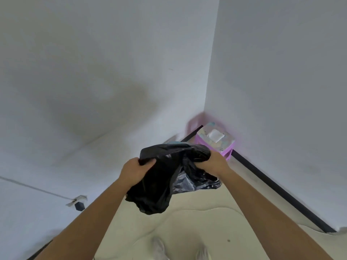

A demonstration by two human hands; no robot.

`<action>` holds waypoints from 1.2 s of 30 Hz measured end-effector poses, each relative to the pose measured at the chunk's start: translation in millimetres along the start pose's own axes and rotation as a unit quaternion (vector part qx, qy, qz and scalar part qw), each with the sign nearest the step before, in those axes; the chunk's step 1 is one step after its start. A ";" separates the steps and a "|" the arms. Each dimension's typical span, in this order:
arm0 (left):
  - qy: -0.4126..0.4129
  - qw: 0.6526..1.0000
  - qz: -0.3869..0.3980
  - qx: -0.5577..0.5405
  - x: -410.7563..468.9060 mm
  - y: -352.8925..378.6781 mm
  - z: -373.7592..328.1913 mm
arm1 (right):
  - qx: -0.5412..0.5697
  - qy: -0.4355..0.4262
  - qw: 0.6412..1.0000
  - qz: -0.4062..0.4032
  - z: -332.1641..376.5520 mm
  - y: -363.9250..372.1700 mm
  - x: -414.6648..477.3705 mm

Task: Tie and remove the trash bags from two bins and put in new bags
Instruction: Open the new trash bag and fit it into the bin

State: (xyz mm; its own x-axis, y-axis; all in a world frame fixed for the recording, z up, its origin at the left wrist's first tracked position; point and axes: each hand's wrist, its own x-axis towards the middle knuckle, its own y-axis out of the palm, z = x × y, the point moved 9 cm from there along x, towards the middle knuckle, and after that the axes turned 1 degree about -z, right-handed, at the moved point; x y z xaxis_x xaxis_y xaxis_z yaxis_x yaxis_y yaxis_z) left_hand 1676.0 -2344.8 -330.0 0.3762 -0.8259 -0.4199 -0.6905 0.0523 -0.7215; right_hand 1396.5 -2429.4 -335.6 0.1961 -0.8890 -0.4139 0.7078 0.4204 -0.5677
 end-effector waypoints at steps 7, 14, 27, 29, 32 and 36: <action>0.030 0.997 -0.045 0.062 114.1 -1.8 23.7 | -0.122 0.003 0.987 -0.109 17.3 8.8 102.0; -0.044 0.997 0.005 -0.065 249.2 47.0 72.5 | -0.133 0.101 0.969 -0.182 -12.0 51.6 206.2; -0.083 0.987 0.051 -0.128 438.7 286.4 179.3 | -0.157 -0.030 0.986 0.049 -179.1 284.0 407.6; -0.073 0.991 0.065 -0.087 468.2 324.8 196.3 | -0.180 -0.034 0.979 0.090 -219.1 311.0 438.5; -0.007 0.996 0.086 -0.031 513.7 368.9 207.7 | -0.222 -0.032 0.963 0.149 -266.7 343.3 486.3; 0.033 0.992 0.120 -0.016 575.0 420.7 217.1 | -0.247 -0.032 0.947 0.205 -302.6 372.7 548.6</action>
State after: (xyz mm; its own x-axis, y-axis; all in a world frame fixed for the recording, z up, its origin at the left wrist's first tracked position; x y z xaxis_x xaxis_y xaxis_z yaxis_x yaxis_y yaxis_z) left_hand 1736.0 -2675.9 -994.5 0.1590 -0.8267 -0.5398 -0.7743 0.2348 -0.5877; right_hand 1562.6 -2705.4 -989.5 0.4373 -0.6360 -0.6359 0.1634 0.7515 -0.6392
